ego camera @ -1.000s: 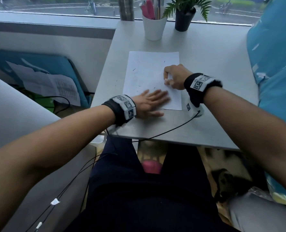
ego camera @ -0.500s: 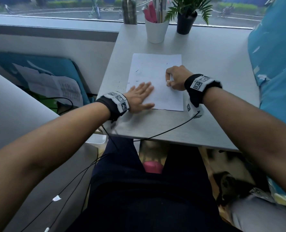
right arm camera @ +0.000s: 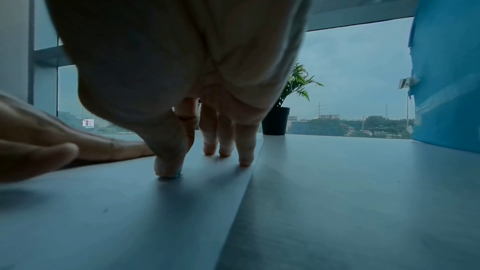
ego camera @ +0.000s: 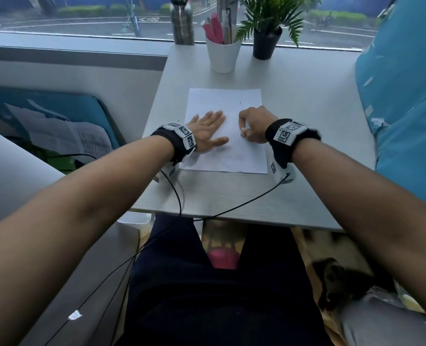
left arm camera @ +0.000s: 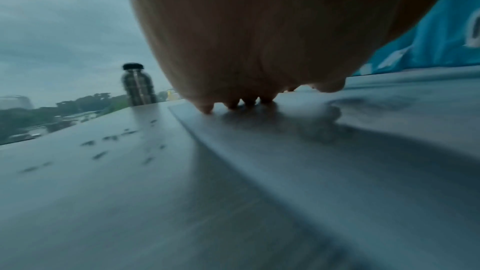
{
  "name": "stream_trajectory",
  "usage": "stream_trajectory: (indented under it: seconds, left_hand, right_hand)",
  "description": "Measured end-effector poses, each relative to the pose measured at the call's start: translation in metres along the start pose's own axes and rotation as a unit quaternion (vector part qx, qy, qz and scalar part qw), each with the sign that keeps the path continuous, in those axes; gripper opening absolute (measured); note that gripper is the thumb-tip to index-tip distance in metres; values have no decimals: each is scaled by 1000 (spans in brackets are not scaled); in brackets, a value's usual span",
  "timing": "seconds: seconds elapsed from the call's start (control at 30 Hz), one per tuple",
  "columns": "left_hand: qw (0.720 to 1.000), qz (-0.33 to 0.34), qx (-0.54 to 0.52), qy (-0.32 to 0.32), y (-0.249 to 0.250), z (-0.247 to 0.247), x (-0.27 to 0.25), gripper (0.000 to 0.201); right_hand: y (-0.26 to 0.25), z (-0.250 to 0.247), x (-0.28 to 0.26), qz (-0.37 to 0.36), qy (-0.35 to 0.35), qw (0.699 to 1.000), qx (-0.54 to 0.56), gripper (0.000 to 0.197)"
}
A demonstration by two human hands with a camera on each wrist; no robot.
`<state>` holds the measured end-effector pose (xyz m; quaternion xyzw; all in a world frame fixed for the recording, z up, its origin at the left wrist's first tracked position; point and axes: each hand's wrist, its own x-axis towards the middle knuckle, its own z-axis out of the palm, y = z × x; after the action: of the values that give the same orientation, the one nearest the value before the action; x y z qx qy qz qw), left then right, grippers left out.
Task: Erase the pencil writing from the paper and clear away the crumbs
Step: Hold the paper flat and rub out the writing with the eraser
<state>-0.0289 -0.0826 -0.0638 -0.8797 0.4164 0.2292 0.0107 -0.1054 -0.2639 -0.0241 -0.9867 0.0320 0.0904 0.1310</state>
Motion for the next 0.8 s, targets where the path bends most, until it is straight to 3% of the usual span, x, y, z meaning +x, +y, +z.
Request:
stream_trajectory:
  seconds: [0.17, 0.27, 0.33, 0.43, 0.5, 0.6, 0.7, 0.8]
  left_hand:
    - [990, -141, -12, 6, -41, -7, -13, 88]
    - [982, -184, 35, 13, -53, -10, -26, 99]
    - [988, -127, 65, 55, -45, -10, -35, 100]
    - [994, 59, 25, 87, -22, -10, -42, 89]
    - [987, 131, -10, 91, -8, -5, -38, 81]
    - [989, 127, -12, 74, 8, 0, -28, 77]
    - [990, 97, -12, 98, 25, -5, -17, 72]
    - [987, 118, -41, 99, 43, -7, -7, 73]
  right_hand:
    - [3, 1, 1, 6, -12, 1000, 10, 8]
    - [5, 4, 1, 17, -13, 1000, 14, 5]
    - [7, 4, -1, 12, 2, 1000, 15, 5]
    - [9, 5, -8, -2, 55, 998, 28, 6]
    - [14, 5, -14, 4, 93, 995, 33, 3]
    - [27, 3, -26, 25, 91, 994, 60, 5]
    - [33, 5, -39, 21, 63, 995, 76, 8]
    - [30, 9, -42, 17, 73, 993, 90, 9]
